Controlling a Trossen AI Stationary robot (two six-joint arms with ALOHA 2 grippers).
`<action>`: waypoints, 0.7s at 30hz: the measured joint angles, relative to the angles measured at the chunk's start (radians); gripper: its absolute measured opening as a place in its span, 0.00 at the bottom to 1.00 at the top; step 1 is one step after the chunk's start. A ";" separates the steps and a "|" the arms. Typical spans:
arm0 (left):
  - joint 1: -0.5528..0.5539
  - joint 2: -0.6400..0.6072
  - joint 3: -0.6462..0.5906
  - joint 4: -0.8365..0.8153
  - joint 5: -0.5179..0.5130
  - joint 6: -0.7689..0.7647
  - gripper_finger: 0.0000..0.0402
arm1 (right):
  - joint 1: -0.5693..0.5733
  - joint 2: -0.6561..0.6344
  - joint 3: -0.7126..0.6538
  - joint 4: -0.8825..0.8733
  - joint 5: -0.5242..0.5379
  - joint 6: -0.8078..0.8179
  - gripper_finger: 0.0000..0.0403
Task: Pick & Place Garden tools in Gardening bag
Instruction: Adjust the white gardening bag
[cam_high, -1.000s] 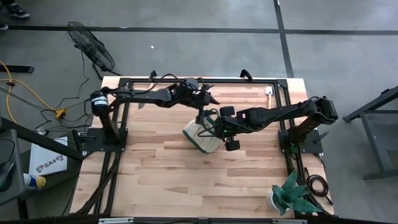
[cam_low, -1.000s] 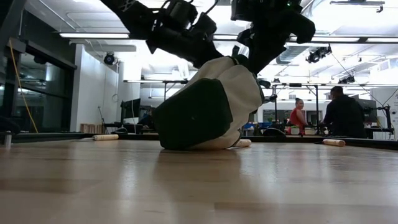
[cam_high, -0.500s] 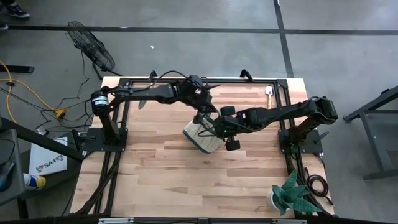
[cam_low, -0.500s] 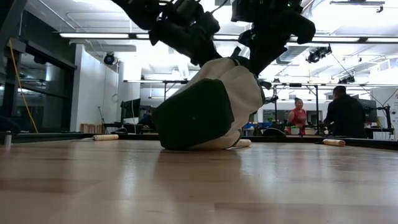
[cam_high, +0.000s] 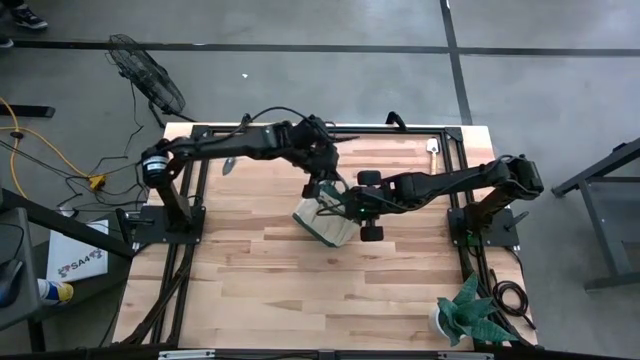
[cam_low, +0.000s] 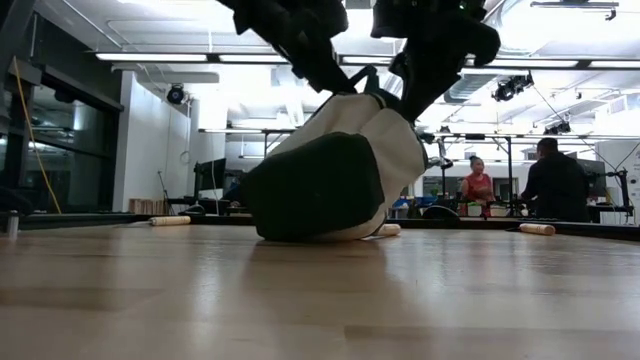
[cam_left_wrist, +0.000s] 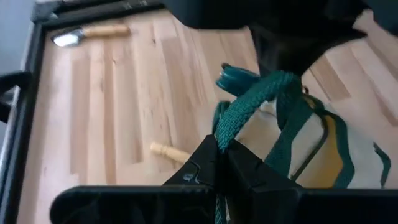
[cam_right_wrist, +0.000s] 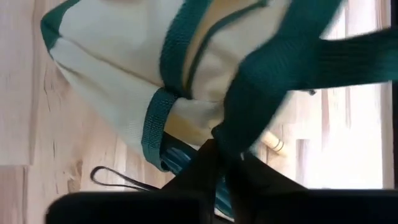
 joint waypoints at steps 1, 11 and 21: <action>-0.010 0.000 0.005 -0.015 -0.011 0.000 0.00 | 0.000 0.000 0.000 0.001 0.000 0.013 0.05; -0.064 0.001 0.010 -0.059 -0.123 -0.008 0.00 | 0.000 -0.033 0.000 -0.012 -0.079 0.173 0.39; -0.063 -0.052 0.009 -0.068 -0.153 -0.035 0.00 | -0.027 -0.087 0.000 -0.068 -0.050 0.543 0.53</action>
